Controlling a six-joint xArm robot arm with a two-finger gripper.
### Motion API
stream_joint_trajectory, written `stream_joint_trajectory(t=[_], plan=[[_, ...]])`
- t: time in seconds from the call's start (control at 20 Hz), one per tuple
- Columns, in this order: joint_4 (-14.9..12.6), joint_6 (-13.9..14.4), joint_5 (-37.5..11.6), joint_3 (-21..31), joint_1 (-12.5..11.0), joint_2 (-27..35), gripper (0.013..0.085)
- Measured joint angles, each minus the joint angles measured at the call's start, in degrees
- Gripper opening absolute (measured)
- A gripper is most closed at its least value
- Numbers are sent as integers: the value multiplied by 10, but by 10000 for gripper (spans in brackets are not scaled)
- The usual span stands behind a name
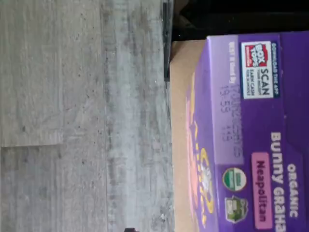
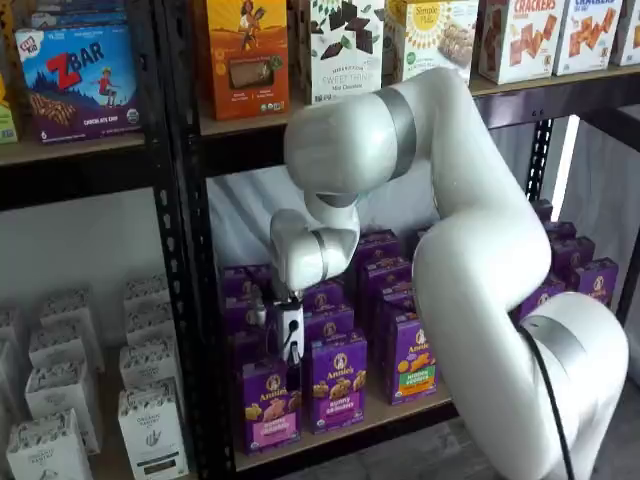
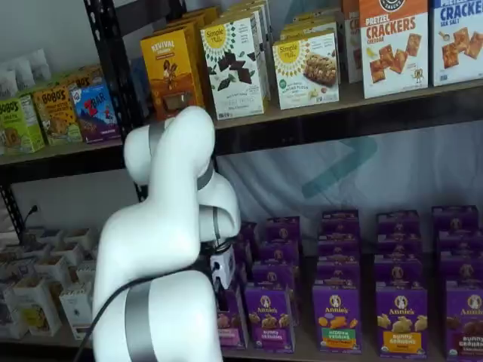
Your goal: Pick up the purple box with a pink patch in the middle, on the bottom shelf, the first box from the left
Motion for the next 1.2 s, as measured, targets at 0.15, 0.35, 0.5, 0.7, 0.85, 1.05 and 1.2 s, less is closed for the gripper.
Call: stream_joint_trajectory(t=[0.15,0.35,0.5,0.7,0.85,1.05,1.2], plan=[[-11,12,-13,-13,3,20,850],[-12,16,-22,-32,6,43,850],[-9,14,-29,-42,7,55,850],[-8,13,-35,-49,7,65,850],[-5,10,-31,-54,6,69,850],[-1,6,-27,-59,6,72,730],[3,3,-28,-60,6,74,690]])
